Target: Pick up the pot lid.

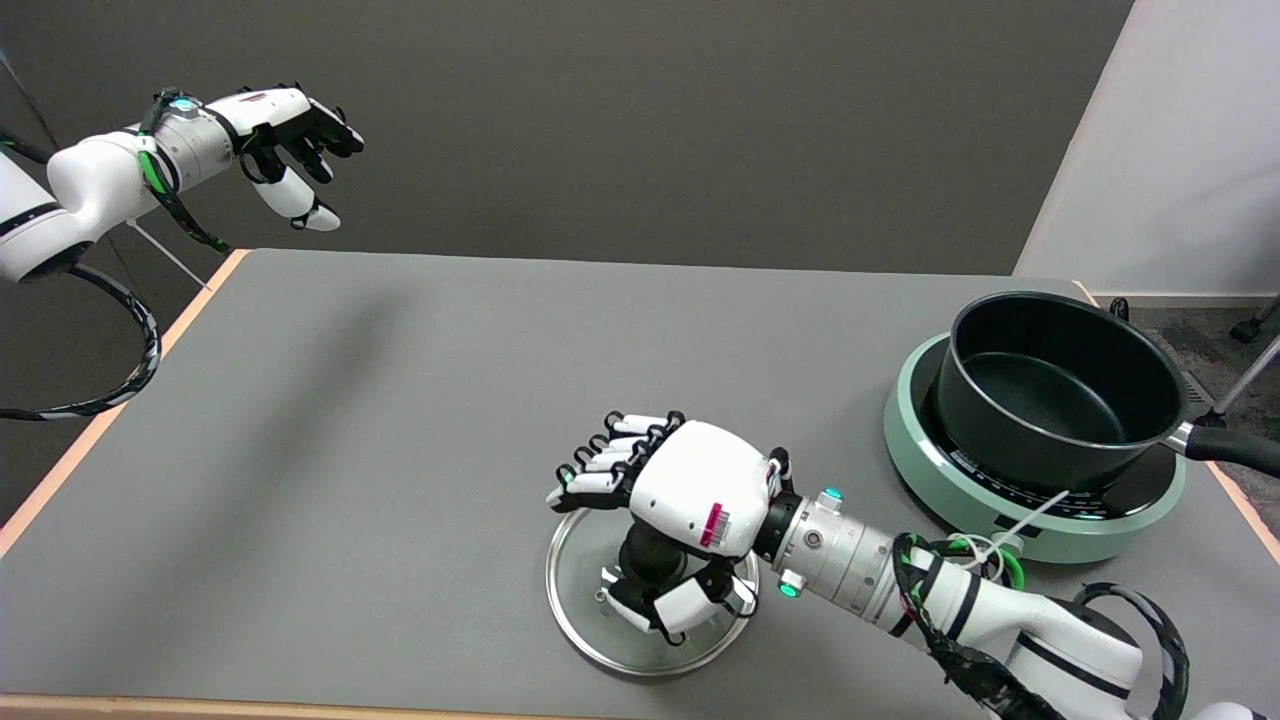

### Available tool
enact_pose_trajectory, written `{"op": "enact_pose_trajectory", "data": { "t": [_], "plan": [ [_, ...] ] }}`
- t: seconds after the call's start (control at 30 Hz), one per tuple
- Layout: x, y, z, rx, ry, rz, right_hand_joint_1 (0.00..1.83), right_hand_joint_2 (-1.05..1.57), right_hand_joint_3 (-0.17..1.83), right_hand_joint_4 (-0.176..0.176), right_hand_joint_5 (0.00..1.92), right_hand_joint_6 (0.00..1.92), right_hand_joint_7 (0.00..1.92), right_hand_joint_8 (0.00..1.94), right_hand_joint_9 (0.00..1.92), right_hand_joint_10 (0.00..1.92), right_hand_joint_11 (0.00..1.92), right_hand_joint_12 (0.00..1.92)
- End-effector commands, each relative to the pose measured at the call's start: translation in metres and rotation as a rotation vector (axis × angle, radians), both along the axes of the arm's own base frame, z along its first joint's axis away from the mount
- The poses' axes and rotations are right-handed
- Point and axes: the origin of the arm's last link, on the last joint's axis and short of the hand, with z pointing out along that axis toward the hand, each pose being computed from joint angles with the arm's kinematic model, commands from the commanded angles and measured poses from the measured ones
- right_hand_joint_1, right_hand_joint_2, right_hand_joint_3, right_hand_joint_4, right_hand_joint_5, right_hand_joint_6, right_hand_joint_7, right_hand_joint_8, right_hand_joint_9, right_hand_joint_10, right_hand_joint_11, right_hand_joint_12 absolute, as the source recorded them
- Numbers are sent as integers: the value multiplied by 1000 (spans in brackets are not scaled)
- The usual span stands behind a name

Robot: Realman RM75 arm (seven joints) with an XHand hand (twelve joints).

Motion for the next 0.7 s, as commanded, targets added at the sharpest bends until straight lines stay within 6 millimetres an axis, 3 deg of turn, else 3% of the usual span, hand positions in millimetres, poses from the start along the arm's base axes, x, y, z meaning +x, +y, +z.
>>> {"op": "enact_pose_trajectory", "data": {
  "t": [0.03,0.27,0.7],
  "plan": [
    [-13,2,8,-4,169,8,844,561,989,29,552,308,627,217,589,487,410,951],
    [-15,-4,23,-45,239,13,891,561,1008,31,564,315,616,204,581,476,398,921],
    [-14,-9,31,-72,247,4,895,564,1010,40,575,332,612,201,592,482,383,888]
  ]
}}
